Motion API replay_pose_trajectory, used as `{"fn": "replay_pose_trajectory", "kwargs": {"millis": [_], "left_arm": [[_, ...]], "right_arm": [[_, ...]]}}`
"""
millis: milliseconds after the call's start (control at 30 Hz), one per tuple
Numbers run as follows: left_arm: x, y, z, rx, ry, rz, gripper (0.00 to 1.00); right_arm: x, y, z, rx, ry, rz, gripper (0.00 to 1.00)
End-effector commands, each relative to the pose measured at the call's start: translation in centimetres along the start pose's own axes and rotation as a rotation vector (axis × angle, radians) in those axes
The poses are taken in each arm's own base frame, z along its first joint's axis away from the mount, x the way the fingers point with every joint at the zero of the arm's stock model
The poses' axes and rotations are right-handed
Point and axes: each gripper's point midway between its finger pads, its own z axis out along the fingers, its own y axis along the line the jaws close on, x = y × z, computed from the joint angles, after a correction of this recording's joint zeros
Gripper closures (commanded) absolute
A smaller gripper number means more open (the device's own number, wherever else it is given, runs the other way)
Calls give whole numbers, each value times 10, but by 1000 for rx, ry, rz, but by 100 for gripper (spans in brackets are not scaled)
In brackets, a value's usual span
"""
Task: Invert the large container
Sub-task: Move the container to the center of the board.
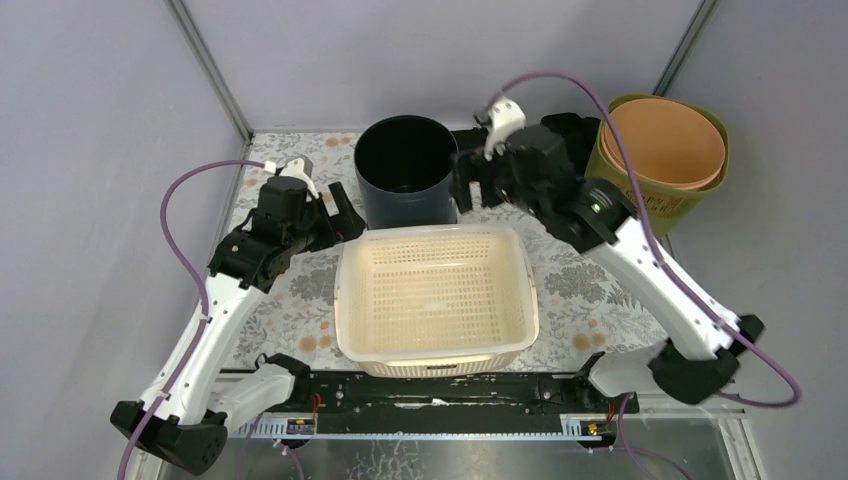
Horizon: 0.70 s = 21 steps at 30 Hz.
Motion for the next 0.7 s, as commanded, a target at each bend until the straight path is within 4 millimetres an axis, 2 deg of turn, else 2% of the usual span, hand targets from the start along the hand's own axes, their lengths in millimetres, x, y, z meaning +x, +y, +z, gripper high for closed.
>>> {"fn": "replay_pose_trajectory", "kwargs": {"millis": [0,67,133,333,500,567,667], "left_arm": [[-12,-9,-9,32,-21,26,0],[-15,-12,-15,44,-23,33,0],[-16,-16,-18,58,-17,36,0],[-18,-28,-27,118,-8,33,0],[-20,-31,-33,131,-14,33,0],[-21,-32,-35,131,-15,33,0],[-21,-33,-37,138,-14,33,0]], "right_arm": [[122,-27,-21,162,335,108,11],[158,-37,-39,221,404,158,11],[185,-46,-56,272,452,192,11],[224,-62,-85,371,505,259,9],[251,-66,-89,409,562,274,10],[258,-62,-87,395,570,291,14],[267,-48,-81,323,569,347,34]]}}
